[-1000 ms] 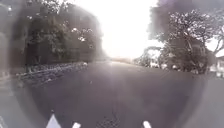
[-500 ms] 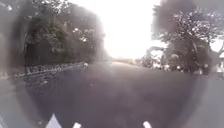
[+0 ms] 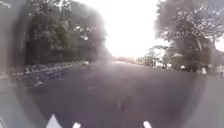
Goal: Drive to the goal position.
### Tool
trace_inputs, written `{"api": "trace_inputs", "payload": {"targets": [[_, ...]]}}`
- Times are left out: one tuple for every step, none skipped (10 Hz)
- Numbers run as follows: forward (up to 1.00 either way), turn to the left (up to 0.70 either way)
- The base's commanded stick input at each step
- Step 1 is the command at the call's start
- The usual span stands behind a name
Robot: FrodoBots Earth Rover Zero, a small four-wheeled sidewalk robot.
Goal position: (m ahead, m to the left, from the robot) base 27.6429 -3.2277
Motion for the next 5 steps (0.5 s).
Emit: {"api": "trace_inputs", "payload": {"targets": [[0.7,0.0],[0.7,0.0],[0.7,0.0],[0.7,0.0],[0.7,0.0]]}}
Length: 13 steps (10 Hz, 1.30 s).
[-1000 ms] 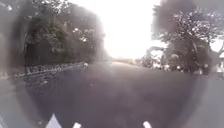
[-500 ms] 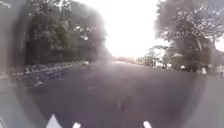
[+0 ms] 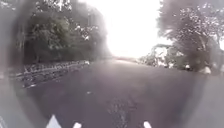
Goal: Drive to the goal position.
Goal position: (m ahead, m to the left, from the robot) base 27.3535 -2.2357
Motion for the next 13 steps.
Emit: {"api": "trace_inputs", "payload": {"targets": [[0.7,0.0],[0.7,0.0],[0.7,0.0],[0.7,0.0],[0.7,0.0],[0.7,0.0],[0.7,0.0],[0.7,0.0],[0.7,0.0],[0.7,0.0],[0.7,0.0],[0.7,0.0],[0.7,0.0]]}}
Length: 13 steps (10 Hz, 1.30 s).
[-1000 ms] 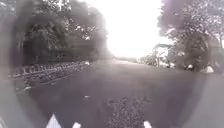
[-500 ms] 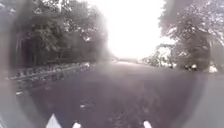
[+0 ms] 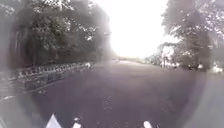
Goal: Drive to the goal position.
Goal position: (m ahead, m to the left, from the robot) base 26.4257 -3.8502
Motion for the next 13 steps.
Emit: {"api": "trace_inputs", "payload": {"targets": [[0.7,0.0],[0.7,0.0],[0.7,0.0],[0.7,0.0],[0.7,0.0],[0.7,0.0],[0.7,0.0],[0.7,0.0],[0.7,0.0],[0.7,0.0],[0.7,0.0],[0.7,0.0],[0.7,0.0]]}}
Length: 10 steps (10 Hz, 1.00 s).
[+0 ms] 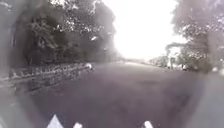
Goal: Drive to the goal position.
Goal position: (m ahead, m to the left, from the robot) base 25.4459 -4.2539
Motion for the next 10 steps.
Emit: {"api": "trace_inputs", "payload": {"targets": [[0.7,0.0],[0.7,0.0],[0.7,0.0],[0.7,0.0],[0.7,0.0],[0.7,0.0],[0.7,0.0],[0.7,0.0],[0.7,0.0],[0.7,0.0]]}}
